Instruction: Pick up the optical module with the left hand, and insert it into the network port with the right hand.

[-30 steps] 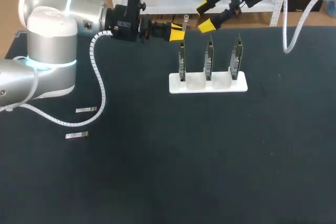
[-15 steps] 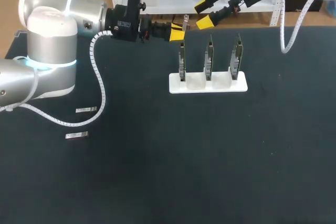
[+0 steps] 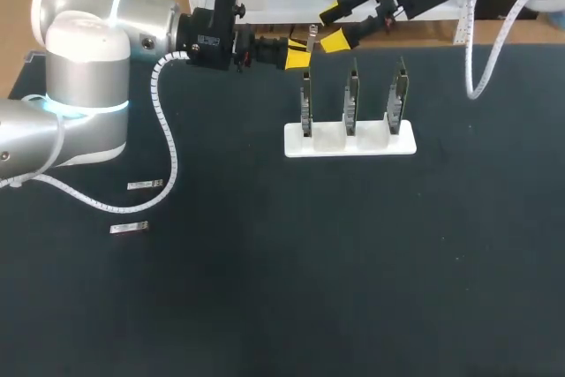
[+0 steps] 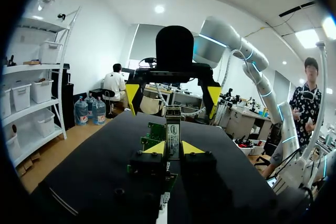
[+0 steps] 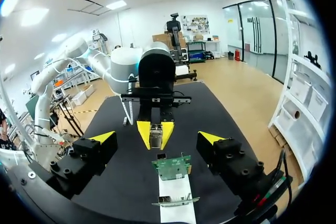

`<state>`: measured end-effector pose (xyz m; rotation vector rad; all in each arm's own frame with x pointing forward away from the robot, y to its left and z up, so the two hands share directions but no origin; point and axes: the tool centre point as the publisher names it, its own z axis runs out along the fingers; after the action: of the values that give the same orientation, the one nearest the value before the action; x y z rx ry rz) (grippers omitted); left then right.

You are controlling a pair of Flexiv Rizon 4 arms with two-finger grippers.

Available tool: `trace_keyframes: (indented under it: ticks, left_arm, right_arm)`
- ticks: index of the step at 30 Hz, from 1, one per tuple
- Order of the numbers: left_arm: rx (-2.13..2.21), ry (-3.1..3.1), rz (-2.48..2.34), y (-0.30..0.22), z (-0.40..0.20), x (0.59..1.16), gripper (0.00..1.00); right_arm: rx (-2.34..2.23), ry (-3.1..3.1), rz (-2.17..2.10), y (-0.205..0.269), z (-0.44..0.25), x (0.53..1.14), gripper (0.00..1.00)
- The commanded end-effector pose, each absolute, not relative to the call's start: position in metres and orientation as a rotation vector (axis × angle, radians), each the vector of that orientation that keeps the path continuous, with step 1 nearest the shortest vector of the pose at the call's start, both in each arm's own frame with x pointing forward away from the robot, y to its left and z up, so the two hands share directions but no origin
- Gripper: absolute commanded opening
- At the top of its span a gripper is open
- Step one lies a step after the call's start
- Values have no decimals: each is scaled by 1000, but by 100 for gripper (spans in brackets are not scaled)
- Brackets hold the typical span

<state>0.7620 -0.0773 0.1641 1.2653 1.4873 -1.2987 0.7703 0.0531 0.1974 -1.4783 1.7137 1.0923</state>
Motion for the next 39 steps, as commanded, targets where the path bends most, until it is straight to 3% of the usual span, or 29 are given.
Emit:
trace_keyframes:
  ticks: [1,39]
  left_arm:
    - [1269,1488,-1301,-77,164,764,0]
    - [1269,1488,-1301,-77,164,764,0]
  right_arm:
    - [-1478,1711,1084,57,197,770,100]
    - [-1529,1689,1129,71,197,779,100]
